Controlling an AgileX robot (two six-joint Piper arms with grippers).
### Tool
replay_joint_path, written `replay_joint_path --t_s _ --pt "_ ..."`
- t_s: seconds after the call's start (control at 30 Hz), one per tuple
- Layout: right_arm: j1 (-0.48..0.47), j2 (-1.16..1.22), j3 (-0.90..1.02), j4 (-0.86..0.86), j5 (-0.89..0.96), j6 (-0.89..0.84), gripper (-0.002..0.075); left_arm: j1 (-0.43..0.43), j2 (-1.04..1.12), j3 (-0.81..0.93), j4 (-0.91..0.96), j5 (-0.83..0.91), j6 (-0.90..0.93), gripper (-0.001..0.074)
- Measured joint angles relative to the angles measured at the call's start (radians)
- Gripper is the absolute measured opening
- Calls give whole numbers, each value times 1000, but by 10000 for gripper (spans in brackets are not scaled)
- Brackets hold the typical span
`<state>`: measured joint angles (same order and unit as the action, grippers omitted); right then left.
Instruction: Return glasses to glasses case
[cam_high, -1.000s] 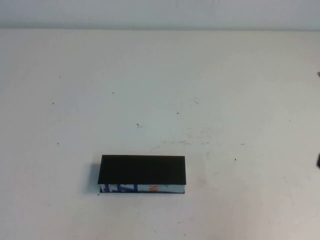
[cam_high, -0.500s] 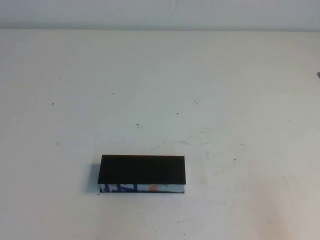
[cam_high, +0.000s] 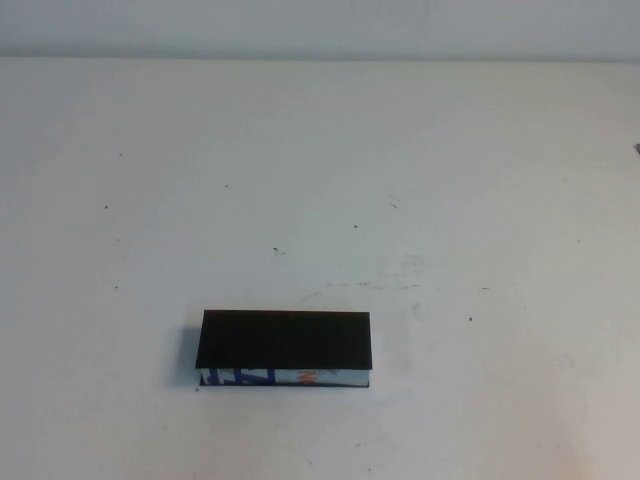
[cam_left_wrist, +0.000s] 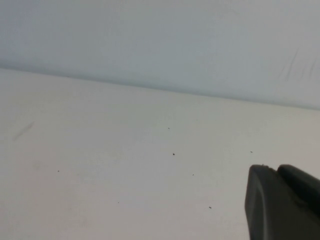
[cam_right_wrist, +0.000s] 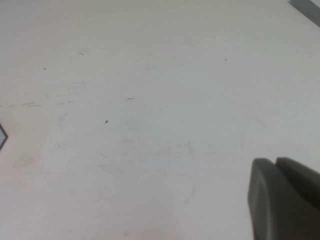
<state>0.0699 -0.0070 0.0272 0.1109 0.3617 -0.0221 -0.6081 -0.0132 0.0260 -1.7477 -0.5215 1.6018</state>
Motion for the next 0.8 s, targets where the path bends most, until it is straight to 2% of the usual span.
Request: replay_joint_path --t_s 0.63,0.8 --pt "0 0 0 2 0 0 -12 0 0 0 7 -8 0 -1" --pt "0 0 0 2 0 0 -12 0 0 0 31 -1 -68 -1"
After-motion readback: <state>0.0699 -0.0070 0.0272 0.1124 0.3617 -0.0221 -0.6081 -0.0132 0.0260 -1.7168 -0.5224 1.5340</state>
